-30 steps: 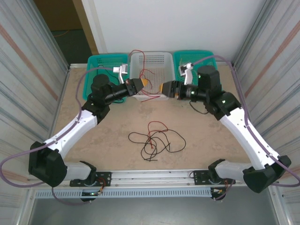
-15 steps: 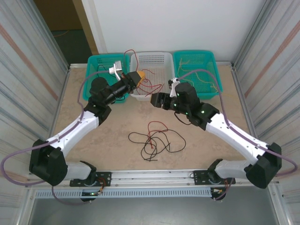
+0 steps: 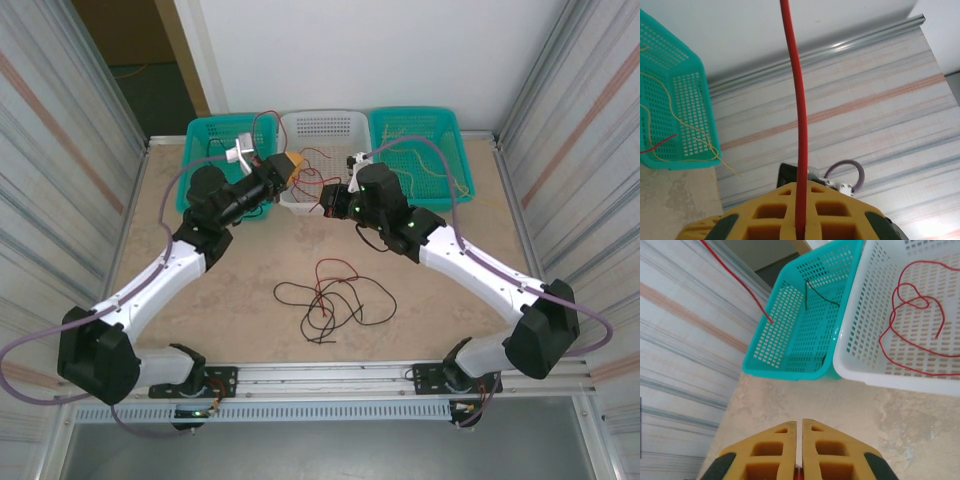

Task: Untangle the cables

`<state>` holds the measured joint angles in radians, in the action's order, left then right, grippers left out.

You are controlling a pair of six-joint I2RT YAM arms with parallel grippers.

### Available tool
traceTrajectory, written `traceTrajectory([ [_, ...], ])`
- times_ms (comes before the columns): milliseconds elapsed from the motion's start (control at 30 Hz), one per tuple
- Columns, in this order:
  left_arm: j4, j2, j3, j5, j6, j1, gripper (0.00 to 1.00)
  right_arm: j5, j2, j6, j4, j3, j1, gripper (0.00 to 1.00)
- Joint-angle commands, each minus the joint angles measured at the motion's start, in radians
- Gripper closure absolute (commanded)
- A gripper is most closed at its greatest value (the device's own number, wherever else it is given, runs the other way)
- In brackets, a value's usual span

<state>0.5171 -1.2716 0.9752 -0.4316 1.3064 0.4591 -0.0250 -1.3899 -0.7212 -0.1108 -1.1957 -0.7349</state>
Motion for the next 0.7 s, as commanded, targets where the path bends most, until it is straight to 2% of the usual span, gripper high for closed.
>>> traceTrajectory([
  [0,-0.069,-0.004,0.052,0.018,-0.038,-0.047,1.0,-0.007,0.026,0.029,-0.036,0.023,-0.012,1.0],
  [133,-0.299,-0.058,0.216,0.019,-0.209,-0.099,1.0,0.041,0.062,0.105,-0.146,0.081,-0.051,1.0],
  [267,-0.575,-0.196,0.481,-0.001,-0.415,-0.141,1.0,0.062,0.072,0.162,-0.239,0.132,-0.11,1.0],
  [367,-0.625,-0.297,0.606,-0.053,-0.48,-0.146,1.0,0.054,0.051,0.195,-0.296,0.13,-0.149,1.0],
  [500,-0.689,-0.379,0.715,-0.058,-0.565,-0.136,1.0,0.159,0.039,0.192,-0.374,0.107,-0.155,0.99],
  [533,-0.71,-0.4,0.743,-0.048,-0.593,-0.133,1.0,0.178,0.048,0.183,-0.391,0.104,-0.141,0.9],
  [567,-0.734,-0.419,0.771,-0.032,-0.616,-0.131,1.0,0.188,0.064,0.175,-0.399,0.106,-0.12,0.76],
  [600,-0.748,-0.436,0.795,-0.022,-0.632,-0.13,1.0,0.191,0.083,0.168,-0.404,0.11,-0.102,0.66],
  [633,-0.748,-0.455,0.817,-0.021,-0.644,-0.132,1.0,0.19,0.107,0.164,-0.407,0.118,-0.081,0.58],
  [667,-0.735,-0.471,0.834,-0.021,-0.654,-0.13,1.0,0.189,0.136,0.164,-0.413,0.124,-0.062,0.57],
])
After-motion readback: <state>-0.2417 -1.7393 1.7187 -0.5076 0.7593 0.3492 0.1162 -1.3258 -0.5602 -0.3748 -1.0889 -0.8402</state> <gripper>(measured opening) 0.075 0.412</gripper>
